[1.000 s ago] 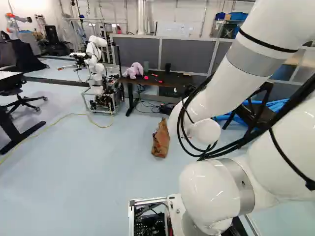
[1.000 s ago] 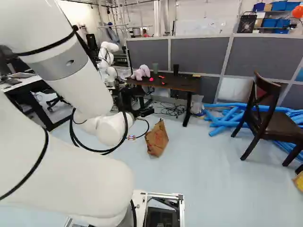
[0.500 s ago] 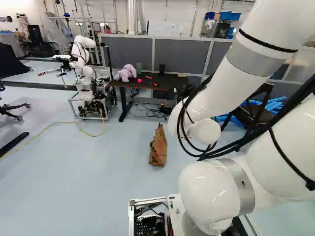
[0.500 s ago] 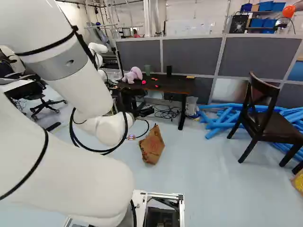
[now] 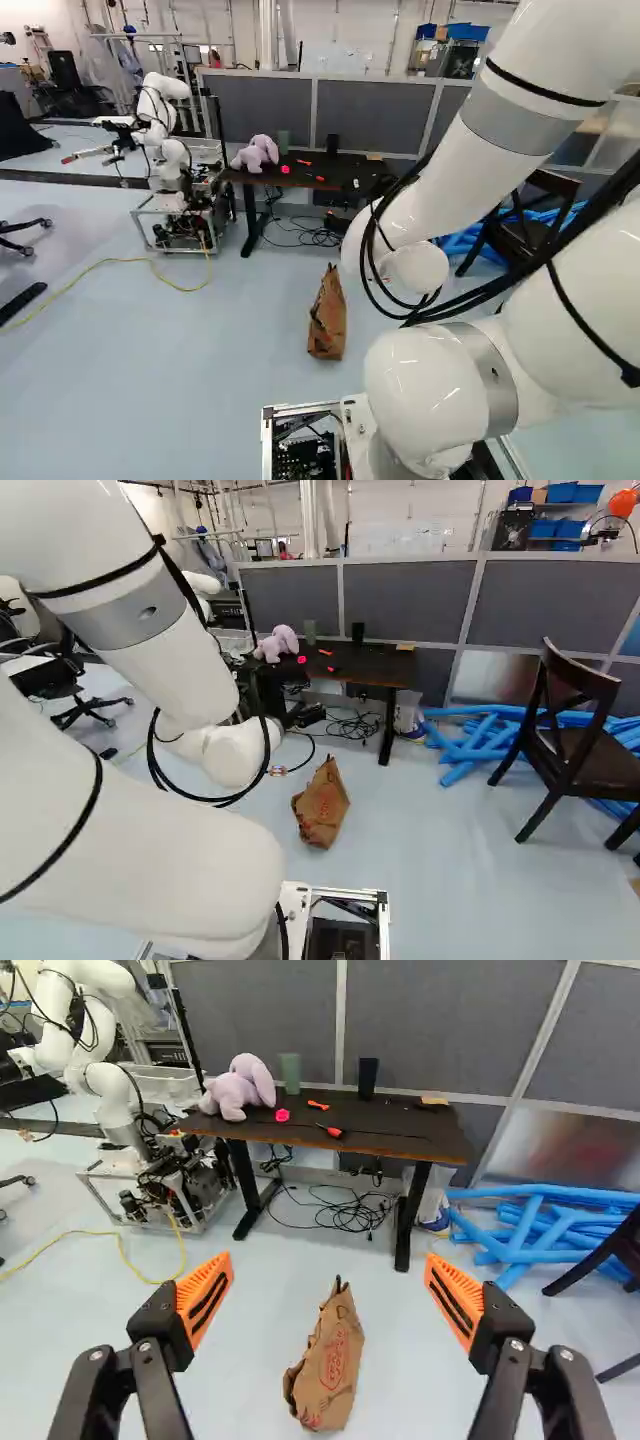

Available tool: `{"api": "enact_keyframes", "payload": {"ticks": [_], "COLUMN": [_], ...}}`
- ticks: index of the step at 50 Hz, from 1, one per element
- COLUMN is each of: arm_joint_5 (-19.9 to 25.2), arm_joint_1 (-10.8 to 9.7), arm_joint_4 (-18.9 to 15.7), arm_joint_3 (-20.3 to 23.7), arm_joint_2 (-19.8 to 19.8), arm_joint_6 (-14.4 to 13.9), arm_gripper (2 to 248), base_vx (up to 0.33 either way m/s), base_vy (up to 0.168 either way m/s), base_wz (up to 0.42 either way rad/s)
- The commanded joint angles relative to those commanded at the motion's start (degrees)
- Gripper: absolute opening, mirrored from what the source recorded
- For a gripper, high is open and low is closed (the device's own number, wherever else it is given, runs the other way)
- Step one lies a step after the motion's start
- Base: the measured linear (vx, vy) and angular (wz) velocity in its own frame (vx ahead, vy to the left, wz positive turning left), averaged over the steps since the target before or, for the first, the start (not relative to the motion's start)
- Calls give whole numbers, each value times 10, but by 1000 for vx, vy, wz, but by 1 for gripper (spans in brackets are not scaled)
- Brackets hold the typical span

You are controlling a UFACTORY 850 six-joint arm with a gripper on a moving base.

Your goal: Pick up the bag on the ground and place it on the table

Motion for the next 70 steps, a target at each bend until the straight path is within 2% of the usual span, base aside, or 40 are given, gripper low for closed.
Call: {"api": "enact_keyframes", "payload": {"ticks": [15,31,46,70], "arm_joint_5": [0,-8,-30,-75], "arm_joint_1": [0,7,10,13], "arm_joint_4": [0,0,0,0], "arm_joint_3": [0,-35,-77,-156], "arm_joint_2": [0,-40,-88,-201], "arm_joint_6": [0,0,0,0], "arm_gripper": [247,247,247,247], "base_vx": [205,37,0,0], "base_vy": [51,11,0,0], "base_wz": [-23,3,0,0]}}
